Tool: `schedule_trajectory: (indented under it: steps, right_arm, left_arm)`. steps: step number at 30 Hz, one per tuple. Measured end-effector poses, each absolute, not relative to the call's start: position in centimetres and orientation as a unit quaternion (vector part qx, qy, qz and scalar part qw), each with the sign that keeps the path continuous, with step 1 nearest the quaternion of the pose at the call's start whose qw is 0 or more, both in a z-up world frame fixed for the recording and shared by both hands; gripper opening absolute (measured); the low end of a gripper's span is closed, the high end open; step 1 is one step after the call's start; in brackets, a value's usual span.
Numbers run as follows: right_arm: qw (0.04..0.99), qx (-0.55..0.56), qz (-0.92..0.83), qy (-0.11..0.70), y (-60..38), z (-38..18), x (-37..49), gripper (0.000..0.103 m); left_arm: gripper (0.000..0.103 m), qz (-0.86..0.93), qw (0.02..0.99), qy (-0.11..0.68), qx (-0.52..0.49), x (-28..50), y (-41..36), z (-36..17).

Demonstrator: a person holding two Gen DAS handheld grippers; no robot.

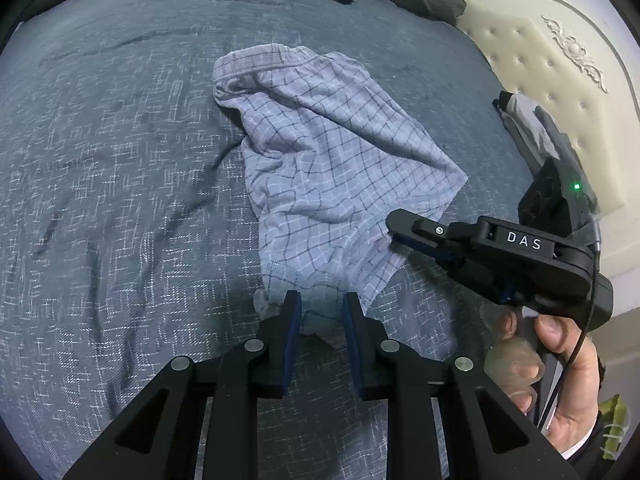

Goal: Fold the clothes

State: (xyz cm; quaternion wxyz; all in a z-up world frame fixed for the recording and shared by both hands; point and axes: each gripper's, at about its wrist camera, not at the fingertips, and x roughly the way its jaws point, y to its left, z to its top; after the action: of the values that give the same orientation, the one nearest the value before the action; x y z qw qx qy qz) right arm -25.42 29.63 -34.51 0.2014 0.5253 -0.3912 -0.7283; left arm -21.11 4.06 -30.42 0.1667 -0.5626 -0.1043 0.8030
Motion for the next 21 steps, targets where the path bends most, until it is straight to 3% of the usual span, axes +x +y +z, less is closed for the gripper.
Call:
schedule_trajectory:
  steps: [14, 21]
  right_arm:
    - [0.188, 0.52, -0.757, -0.348, 30.0, -32.2, -24.3, 0.003]
    - [0.156, 0.558, -0.739, -0.342, 31.0, -35.0, -24.1, 0.004]
  left_arm:
    - [0.024, 0.802, 0.164, -0.105, -0.565, -21.2, 4.0, -30.7]
    - [0.024, 0.803, 0.167, -0.108, -0.562, -21.3, 4.2, -30.5]
